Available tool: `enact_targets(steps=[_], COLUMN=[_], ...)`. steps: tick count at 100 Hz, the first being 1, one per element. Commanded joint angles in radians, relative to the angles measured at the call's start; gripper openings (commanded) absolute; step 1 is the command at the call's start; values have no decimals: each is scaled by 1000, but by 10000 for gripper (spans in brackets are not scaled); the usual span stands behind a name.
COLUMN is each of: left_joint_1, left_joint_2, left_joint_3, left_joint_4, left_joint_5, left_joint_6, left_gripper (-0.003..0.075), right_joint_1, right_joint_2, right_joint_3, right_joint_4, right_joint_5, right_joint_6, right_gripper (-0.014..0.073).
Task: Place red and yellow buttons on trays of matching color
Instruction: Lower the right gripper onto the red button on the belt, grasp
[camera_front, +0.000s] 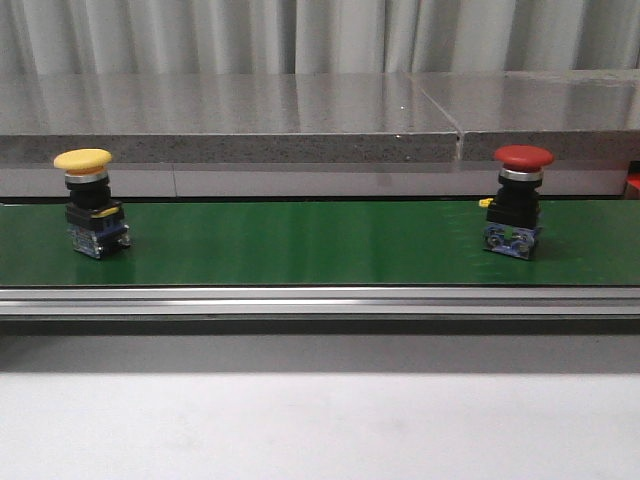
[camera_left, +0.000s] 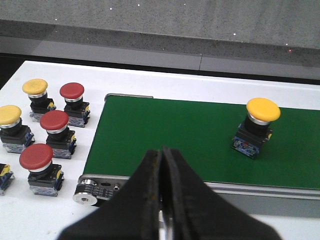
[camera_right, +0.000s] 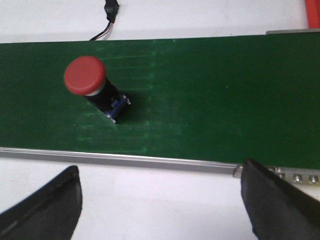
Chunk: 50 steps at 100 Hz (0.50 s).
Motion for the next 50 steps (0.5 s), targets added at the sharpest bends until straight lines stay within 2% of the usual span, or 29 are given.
enact_targets(steps=[1, 21, 50], left_joint_1=[-8, -8, -8], left_joint_2=[6, 6, 6], left_joint_3=[-25, -25, -25], left_joint_4=[4, 4, 4], left_joint_5=[-79, -79, -79], left_joint_6=[3, 3, 3], left_gripper=[-19, -19, -19], right_joint_1=[4, 36, 96], right_joint_2=[52, 204, 412], right_joint_3=[-72, -153, -229], right_joint_4=[61, 97, 97], right_joint_5=[-50, -37, -90], right_joint_6=[-70, -163, -177], right_gripper=[643, 643, 643])
